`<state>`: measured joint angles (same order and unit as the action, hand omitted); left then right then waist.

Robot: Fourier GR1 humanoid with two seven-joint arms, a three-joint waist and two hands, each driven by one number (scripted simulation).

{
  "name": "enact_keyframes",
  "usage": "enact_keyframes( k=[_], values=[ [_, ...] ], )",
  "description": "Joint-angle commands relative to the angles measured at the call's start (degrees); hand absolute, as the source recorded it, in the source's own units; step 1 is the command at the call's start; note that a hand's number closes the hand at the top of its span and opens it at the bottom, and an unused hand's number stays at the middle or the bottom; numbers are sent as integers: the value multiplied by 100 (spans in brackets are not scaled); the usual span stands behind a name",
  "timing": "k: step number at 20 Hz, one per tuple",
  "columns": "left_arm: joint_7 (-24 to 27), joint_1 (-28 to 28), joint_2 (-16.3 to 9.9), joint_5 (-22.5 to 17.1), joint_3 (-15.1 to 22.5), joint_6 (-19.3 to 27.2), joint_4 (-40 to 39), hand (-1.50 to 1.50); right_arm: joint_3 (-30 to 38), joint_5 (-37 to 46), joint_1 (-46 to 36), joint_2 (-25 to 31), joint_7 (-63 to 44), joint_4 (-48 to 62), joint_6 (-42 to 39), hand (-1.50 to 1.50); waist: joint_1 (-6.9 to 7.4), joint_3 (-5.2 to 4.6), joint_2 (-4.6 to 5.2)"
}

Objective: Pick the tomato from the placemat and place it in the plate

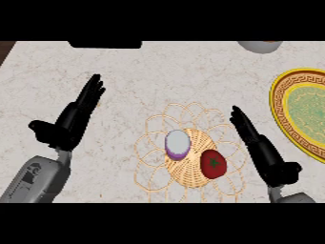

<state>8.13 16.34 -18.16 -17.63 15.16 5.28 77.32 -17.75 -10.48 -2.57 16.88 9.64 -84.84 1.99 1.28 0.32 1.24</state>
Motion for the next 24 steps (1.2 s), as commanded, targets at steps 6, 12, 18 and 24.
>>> enact_keyframes(
  k=[6,12,18,24],
  values=[
    [244,499,-675,642,91,-236,395,0,-47,-1782,-266,9,-2923,1576,-1406,-150,512,-7,118],
    [-114,549,-647,559,287,-493,537,0,-1073,210,-2303,1671,-3339,1341,-2775,-150,518,-40,-58],
    [-10,151,-793,635,53,-401,653,0,-1389,498,-4002,725,-4356,2128,-3316,-150,216,-38,-85],
    [-259,-217,-1041,549,-244,-479,1140,0,-1148,-116,-4644,-50,-5804,2945,-3976,-150,42,-37,-118]
  ],
)
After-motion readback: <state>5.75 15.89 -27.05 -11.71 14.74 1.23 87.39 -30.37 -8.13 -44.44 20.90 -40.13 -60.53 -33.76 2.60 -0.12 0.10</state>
